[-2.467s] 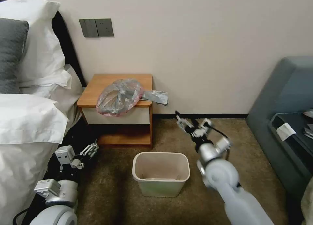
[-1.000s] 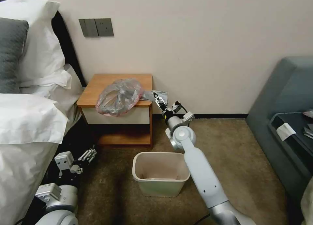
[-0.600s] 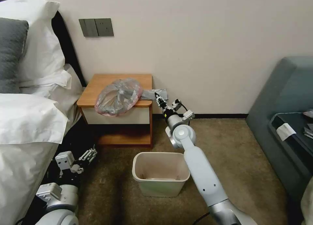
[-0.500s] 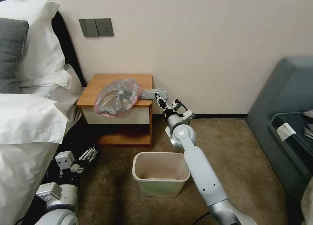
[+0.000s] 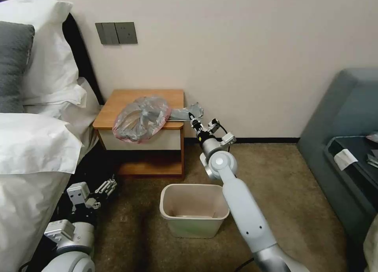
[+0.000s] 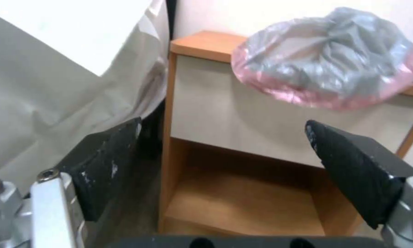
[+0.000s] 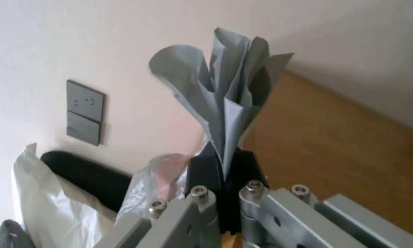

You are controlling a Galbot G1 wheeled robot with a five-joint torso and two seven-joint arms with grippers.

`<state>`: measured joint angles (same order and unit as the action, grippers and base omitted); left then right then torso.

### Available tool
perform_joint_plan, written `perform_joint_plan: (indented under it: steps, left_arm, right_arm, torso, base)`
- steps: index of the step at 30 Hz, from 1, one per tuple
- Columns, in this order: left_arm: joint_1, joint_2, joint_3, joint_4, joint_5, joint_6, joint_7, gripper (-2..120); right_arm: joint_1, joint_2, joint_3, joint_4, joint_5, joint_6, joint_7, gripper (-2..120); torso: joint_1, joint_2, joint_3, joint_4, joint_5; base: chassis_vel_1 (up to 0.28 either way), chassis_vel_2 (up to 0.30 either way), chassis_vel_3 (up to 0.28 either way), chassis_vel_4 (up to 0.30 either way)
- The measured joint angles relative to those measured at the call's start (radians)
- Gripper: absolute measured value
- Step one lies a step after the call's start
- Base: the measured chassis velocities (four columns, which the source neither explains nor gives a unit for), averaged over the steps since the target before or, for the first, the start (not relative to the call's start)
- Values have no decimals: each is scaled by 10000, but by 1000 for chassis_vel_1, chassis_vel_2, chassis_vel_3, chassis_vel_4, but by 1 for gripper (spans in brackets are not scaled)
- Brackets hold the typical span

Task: Pick up the garbage bag from the table and place it over the trash can.

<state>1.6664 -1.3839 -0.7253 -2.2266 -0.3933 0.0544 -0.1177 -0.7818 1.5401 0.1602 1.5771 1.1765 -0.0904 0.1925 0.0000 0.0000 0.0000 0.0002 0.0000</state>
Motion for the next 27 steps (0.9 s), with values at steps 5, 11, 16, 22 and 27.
perform_joint_plan:
  steps: [5,11,16,22,27]
  left_arm:
    - [-57,39,-39,18,-65,-16,-105,91]
    - [-155,-25,-12,56,-95,-20,-151,91]
    - [-191,36,-58,56,-165,-21,-185,91]
    - [-173,-37,-83,55,-190,-27,-244,91]
    - [-169,-185,-80,-32,-165,-28,-262,91]
  right_arm:
    - [-956,-485,-184,1454,27,-14,790,0]
    - [-2333,-1168,-393,3723,34,-256,2208,0]
    - [-3448,-1648,-685,4973,-483,-546,3290,0]
    - [-4630,-2040,-1153,5765,-966,-1368,4674,0]
    - [-5023,-2121,-1469,5813,-1365,-1551,5007,0]
  torso:
    - [0,0,0,-4,2]
    - [0,1,-1,-2,0]
    - [0,1,-1,-2,1]
    - [-1,1,-1,-3,0]
    - [0,1,-1,-1,1]
  base:
    - [0,0,0,0]
    - [0,0,0,0]
    - [0,0,0,0]
    - [0,0,0,0]
    - [0,0,0,0]
